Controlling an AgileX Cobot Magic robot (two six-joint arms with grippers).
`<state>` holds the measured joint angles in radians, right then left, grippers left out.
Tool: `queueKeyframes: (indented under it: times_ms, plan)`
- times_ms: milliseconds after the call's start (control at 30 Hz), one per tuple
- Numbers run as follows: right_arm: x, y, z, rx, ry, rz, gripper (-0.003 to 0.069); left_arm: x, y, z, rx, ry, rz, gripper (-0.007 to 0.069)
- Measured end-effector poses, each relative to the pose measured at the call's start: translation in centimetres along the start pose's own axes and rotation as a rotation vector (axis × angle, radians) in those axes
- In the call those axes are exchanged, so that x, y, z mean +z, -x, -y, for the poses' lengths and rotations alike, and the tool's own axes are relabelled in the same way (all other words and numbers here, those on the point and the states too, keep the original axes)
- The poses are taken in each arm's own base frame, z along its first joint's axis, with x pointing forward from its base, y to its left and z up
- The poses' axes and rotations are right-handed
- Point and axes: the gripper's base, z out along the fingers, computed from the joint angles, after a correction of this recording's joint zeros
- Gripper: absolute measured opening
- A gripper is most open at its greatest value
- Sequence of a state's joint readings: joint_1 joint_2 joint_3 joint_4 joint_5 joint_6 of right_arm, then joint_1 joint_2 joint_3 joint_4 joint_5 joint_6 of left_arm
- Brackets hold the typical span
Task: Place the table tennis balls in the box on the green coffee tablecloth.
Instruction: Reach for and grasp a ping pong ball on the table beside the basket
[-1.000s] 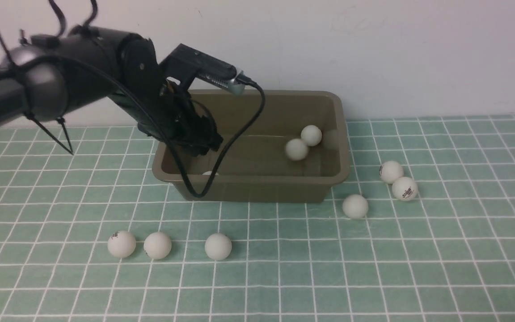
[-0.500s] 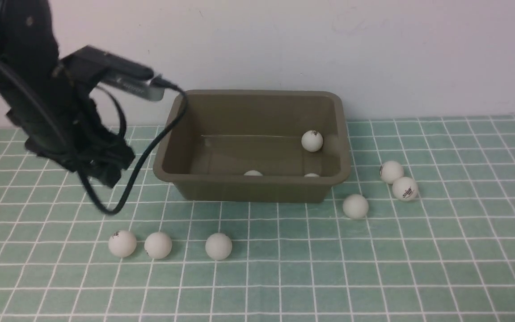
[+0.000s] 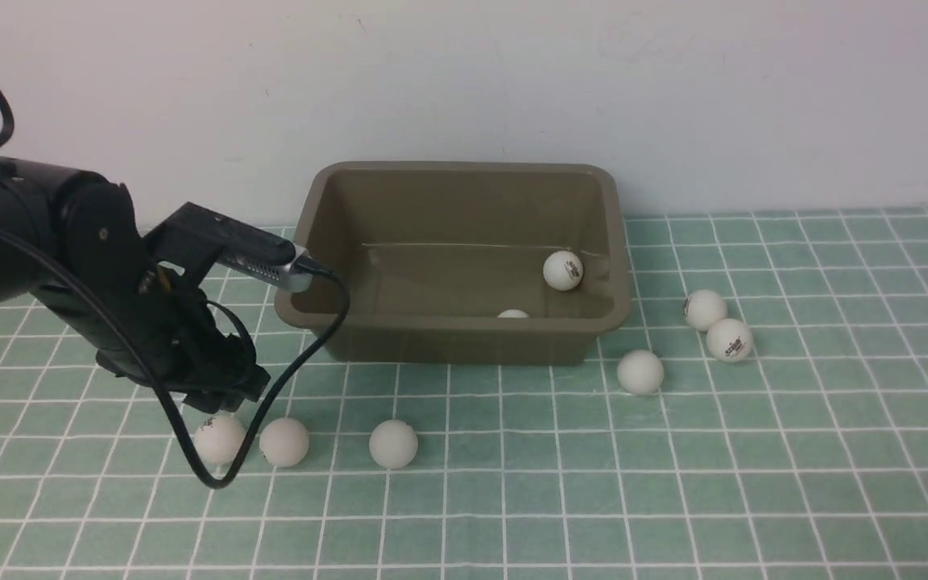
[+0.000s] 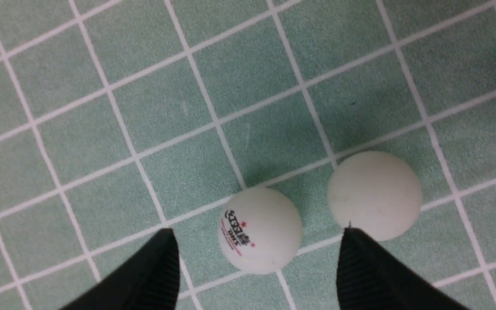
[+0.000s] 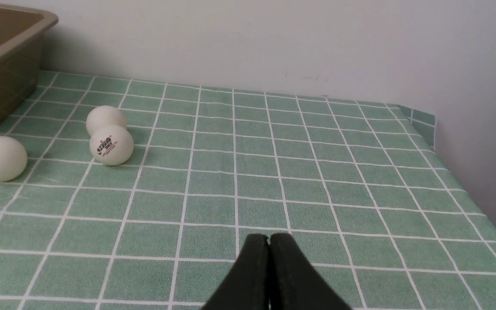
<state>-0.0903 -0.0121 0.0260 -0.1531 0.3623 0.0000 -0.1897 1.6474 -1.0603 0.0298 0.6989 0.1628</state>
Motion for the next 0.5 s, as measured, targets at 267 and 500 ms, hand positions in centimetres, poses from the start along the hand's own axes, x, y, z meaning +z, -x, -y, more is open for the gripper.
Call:
queueKeyframes:
  times_ms: [267, 500]
  plan:
    - [0.0, 0.0, 0.0, 0.000, 0.000, 0.000, -0.0018, 2.4, -0.2, 0.0, 0.012, -0.003, -0.056, 0.0438]
    - [0.0, 0.0, 0.0, 0.000, 0.000, 0.000, -0.0018, 4.3, -0.5, -0.2, 0.040, 0.008, -0.110, 0.0438]
